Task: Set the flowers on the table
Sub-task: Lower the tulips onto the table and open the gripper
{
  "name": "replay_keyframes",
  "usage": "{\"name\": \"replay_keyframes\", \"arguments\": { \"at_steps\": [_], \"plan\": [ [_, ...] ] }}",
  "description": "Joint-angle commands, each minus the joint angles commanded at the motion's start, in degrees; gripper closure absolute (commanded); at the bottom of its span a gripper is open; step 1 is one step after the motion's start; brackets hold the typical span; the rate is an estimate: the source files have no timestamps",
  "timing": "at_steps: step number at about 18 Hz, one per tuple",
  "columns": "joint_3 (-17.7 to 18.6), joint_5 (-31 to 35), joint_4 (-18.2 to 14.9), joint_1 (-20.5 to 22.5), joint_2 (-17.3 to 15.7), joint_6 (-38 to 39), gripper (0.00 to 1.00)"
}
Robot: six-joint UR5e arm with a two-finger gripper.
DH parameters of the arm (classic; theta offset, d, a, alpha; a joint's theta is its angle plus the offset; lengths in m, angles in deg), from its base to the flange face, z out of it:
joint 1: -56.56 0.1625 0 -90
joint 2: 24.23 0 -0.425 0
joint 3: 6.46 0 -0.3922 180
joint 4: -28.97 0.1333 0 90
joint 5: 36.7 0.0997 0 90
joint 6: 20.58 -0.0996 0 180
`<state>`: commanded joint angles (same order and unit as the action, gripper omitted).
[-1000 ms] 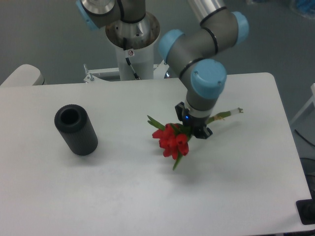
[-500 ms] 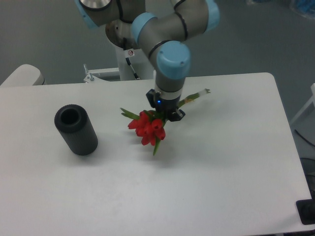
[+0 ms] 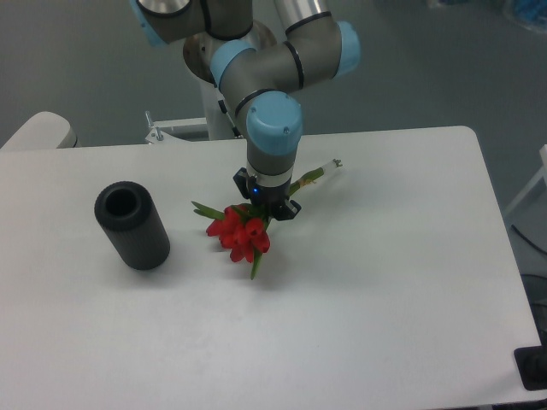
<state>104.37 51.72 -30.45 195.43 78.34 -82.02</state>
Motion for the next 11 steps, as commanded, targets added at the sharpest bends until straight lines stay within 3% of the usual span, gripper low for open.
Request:
{"name": "replay_keyframes", "arguments": {
  "at_steps": [5,11],
  "plan": [
    [-1.0,0.3,0.3,0.2,-0.1,-0.4,0.00],
    [-4.9,0.3,0.0,1.0,0.0,-1.5,0.00]
  ]
}}
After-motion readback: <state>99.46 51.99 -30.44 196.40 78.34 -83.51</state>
